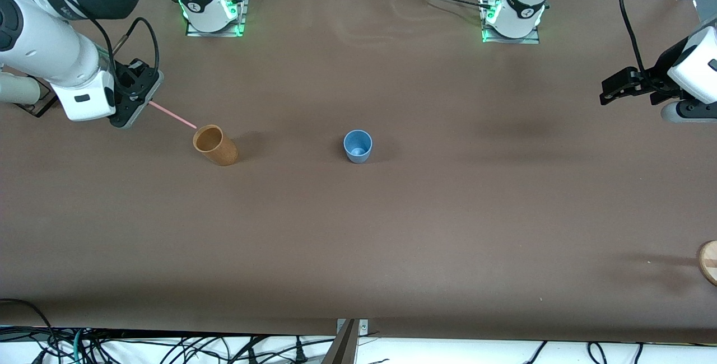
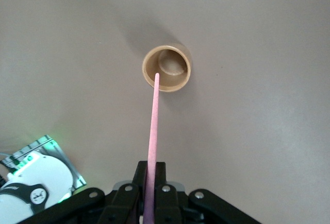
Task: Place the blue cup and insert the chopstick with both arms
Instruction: 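Pull the pink chopstick out of the tan cup with the right gripper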
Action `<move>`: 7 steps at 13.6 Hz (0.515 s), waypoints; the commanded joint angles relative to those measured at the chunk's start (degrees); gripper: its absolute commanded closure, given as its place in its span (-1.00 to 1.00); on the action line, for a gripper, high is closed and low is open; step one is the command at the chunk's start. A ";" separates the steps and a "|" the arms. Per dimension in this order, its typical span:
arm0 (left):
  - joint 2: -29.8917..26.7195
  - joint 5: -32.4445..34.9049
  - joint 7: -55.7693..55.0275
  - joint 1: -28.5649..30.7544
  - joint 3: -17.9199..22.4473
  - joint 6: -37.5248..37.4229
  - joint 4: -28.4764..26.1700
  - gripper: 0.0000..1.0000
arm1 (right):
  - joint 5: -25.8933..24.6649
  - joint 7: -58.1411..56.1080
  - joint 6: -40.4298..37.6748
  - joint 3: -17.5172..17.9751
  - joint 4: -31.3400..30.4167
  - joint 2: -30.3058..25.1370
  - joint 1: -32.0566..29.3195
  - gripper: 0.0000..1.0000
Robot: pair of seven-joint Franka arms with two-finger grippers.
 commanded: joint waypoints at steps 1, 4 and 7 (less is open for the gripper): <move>-0.56 -0.96 0.86 -0.15 0.26 0.14 0.24 -1.00 | 0.59 10.92 -4.38 0.69 7.42 6.66 4.83 1.00; -0.47 -1.05 0.86 -0.23 0.26 0.14 0.24 -1.00 | 5.06 27.52 -4.39 0.43 12.42 12.19 12.03 1.00; -0.12 -1.05 0.86 0.03 0.26 0.14 0.24 -1.00 | 6.83 43.54 -4.03 0.43 19.88 19.30 19.58 1.00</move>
